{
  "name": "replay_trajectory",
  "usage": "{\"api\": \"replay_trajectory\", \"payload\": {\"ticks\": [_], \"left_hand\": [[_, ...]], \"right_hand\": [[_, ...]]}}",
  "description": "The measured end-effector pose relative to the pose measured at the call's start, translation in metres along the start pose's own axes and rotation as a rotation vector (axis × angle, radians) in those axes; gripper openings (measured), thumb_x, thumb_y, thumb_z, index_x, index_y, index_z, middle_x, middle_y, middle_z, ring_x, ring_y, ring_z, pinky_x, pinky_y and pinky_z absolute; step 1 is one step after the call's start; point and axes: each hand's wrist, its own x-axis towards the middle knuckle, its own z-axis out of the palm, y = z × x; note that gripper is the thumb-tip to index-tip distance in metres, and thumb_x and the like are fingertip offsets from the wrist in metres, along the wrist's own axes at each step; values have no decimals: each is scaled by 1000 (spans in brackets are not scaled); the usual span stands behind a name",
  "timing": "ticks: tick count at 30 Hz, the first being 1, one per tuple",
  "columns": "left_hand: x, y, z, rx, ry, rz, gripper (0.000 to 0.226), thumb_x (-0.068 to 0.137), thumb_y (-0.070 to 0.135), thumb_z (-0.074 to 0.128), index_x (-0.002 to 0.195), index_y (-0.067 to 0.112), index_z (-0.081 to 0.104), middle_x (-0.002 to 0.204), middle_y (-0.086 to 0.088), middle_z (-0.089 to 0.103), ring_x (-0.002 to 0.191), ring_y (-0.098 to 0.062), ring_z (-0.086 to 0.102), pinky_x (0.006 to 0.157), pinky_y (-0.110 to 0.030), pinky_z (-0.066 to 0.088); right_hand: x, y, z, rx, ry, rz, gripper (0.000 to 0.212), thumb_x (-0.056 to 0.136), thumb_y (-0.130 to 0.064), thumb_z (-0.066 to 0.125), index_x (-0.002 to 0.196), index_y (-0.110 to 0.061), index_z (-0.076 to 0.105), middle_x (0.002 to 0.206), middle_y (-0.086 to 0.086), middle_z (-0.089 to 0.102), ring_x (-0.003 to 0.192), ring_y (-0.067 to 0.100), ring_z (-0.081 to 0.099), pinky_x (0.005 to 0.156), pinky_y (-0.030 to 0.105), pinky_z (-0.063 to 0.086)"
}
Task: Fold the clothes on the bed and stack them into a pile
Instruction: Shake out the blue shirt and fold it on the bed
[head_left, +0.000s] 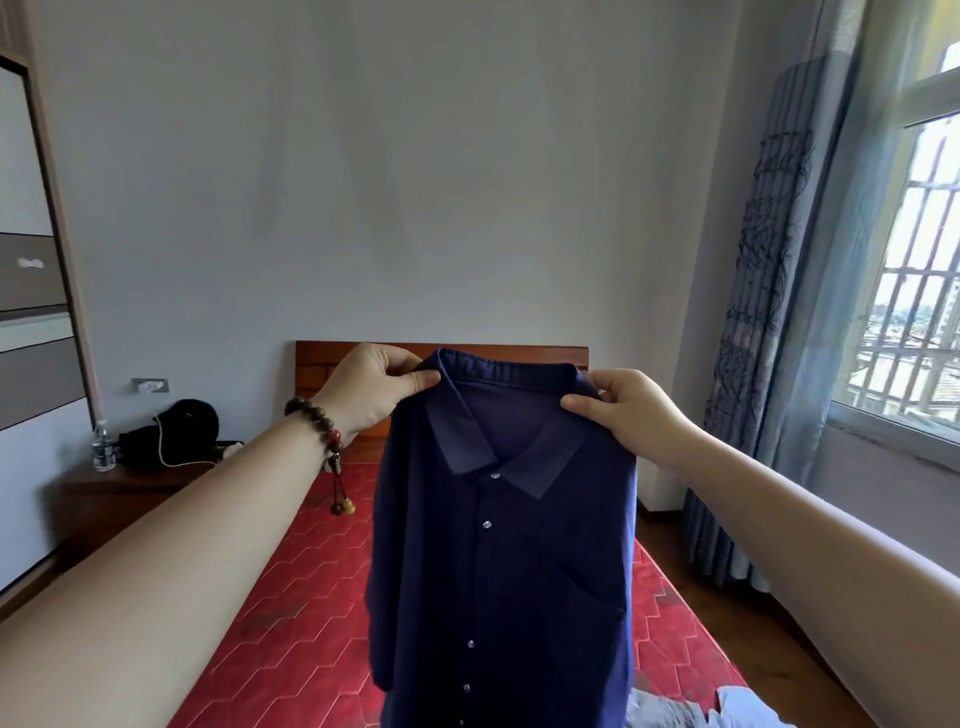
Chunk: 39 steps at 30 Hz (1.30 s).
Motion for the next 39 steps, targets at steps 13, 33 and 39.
{"api": "replay_trajectory", "payload": {"ticks": [13,33,39], "left_hand": [[-15,4,-21,-86,-237,-96,31,61,51,79,62,21,70,69,3,70,64,-7,64,59,-18,51],[-42,17,82,-71,-6,-21,25,85,31,73,90,7,73,85,-12,74,78,-19,69,74,-33,55],[-42,13,75,-10,-18,40,9,85,8,71,93,4,73,89,-10,74,84,-17,68,84,-34,54]], "right_hand": [[-2,-9,-16,433,-146,48,26,92,-19,64,70,-30,72,70,-4,71,63,7,66,56,19,51],[-12,-53,58,410,-38,180,12,93,0,54,96,1,66,83,15,68,73,21,68,72,29,60],[-9,-56,32,-318,8,-187,28,79,-15,73,106,-22,70,113,-2,61,104,15,56,92,27,45]]}}
